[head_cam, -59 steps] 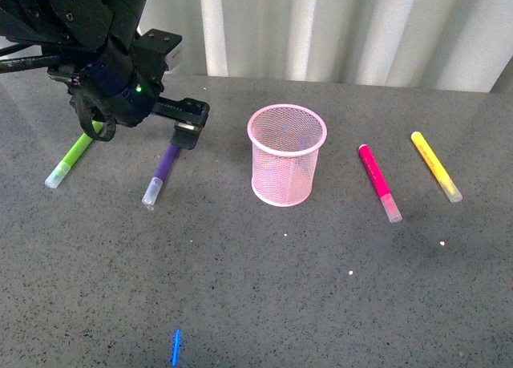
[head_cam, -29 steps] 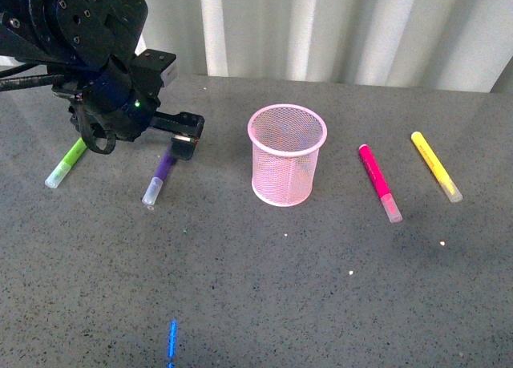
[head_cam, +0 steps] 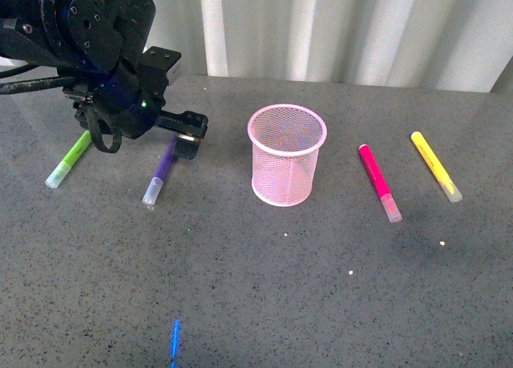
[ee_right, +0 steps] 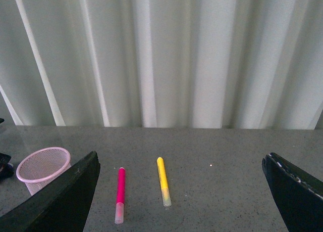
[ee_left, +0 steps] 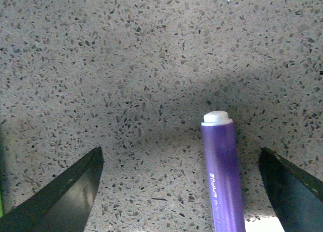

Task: Insert purple and pink pens into pink cup

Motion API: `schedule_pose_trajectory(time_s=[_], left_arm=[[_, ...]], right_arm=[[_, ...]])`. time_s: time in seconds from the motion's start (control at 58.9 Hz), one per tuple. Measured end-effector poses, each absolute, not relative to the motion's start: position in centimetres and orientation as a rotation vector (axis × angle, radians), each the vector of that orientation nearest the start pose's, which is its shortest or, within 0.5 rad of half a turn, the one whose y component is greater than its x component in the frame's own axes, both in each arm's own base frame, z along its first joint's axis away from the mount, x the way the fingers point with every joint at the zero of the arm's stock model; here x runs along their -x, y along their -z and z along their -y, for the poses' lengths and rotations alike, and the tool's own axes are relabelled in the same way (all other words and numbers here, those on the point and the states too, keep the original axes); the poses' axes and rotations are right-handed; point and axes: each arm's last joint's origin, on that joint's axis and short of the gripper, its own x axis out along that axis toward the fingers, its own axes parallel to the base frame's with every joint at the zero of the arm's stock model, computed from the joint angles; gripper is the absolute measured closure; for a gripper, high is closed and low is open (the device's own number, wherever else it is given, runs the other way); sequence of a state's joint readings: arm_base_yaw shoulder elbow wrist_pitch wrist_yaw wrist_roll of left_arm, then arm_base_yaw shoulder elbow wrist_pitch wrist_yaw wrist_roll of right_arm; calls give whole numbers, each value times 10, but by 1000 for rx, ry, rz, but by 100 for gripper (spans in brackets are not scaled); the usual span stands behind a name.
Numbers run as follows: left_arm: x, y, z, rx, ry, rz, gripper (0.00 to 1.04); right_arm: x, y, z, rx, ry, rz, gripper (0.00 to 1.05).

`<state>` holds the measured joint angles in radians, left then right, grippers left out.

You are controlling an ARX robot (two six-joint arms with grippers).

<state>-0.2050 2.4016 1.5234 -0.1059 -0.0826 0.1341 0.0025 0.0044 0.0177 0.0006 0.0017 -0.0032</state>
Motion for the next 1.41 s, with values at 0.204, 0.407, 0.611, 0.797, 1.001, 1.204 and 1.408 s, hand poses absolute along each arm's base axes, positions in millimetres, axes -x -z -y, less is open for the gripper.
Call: schedule_pose_trajectory(time_s=[0.204, 0.407, 0.611, 0.797, 1.001, 1.204, 1.408], left_arm=[[-458, -48, 98, -235, 199, -991, 46], [-456, -50, 97, -153, 178, -1029, 78], [-460, -58, 80, -130, 64, -979, 92], [-461, -87, 70, -18, 95, -850, 92], [-444, -147, 84, 108, 120, -434, 92], [-394, -164, 138, 223, 287, -76, 92], [-346, -124, 222, 138, 432, 25, 92]], right_arm=[[-97, -169, 0, 3, -1, 14, 7], [-97, -169, 0, 3, -1, 14, 7], [-97, -169, 0, 3, -1, 14, 7], [-97, -169, 0, 3, -1, 14, 7], [-97, -169, 0, 3, -1, 14, 7], [-97, -169, 0, 3, -1, 14, 7], [-97, -169, 0, 3, -1, 14, 7]])
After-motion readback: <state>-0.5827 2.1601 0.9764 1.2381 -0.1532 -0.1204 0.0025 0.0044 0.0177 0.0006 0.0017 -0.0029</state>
